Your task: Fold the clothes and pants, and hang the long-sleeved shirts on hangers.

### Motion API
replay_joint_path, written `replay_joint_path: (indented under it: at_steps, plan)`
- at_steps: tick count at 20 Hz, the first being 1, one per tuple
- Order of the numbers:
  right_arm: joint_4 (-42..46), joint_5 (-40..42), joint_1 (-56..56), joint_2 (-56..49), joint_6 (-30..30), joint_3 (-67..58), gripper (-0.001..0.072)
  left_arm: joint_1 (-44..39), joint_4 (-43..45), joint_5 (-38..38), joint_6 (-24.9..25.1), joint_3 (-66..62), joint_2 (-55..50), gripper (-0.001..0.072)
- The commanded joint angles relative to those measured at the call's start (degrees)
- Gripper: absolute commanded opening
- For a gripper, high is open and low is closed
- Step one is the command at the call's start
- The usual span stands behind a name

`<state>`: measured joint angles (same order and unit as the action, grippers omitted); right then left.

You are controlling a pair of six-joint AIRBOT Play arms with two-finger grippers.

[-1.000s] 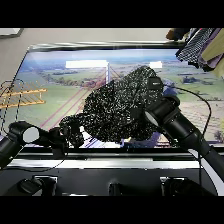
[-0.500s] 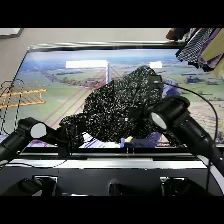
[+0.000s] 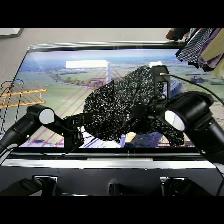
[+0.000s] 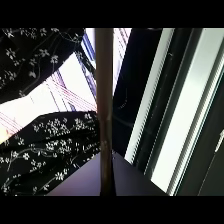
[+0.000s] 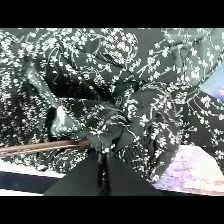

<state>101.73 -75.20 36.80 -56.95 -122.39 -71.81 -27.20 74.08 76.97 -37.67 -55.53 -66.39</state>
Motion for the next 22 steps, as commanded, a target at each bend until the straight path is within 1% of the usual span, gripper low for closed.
replay_joint_path:
  at_steps: [1,3,6,8,10,14,15,22]
  plan:
    - [-2.4,0.9,0.1,0.1,-0.4,-1.0,0.0033,-1.8,-0.7,-0.1,-0.5,-3.5,-4.2,0.0014]
    - [-5.2,1.8,0.1,0.1,-0.7,-1.0,0.0033,-3.6,-0.7,-2.4,-3.0,-4.3,-5.9,0.0014]
    - [-6.1,2.3,0.1,0.1,-2.6,-1.0,0.0033,-6.1,-2.7,-7.1,-5.4,-4.9,-7.5,0.0014]
    - [-7.6,3.0,0.1,0.1,-2.6,-1.0,0.0033,-7.1,-5.2,-9.2,-5.4,-4.9,-8.3,0.0014]
    - [-9.6,4.4,0.1,0.1,-2.6,-1.0,0.0033,-8.3,-5.4,-9.7,-5.9,-4.9,-9.3,0.0014]
    - [-12.3,4.6,0.1,0.4,-2.6,-1.0,0.0033,-9.0,-5.3,-12.0,-12.3,-4.9,-11.2,0.0014]
    - [-12.5,4.7,0.1,0.7,-2.6,-1.0,0.0033,-9.0,-5.4,-12.6,-13.1,-4.9,-11.3,0.0015]
    - [-12.3,4.3,0.1,0.6,-2.5,-1.1,0.0033,-11.5,-6.7,-16.6,-13.4,-6.9,-12.0,0.0015]
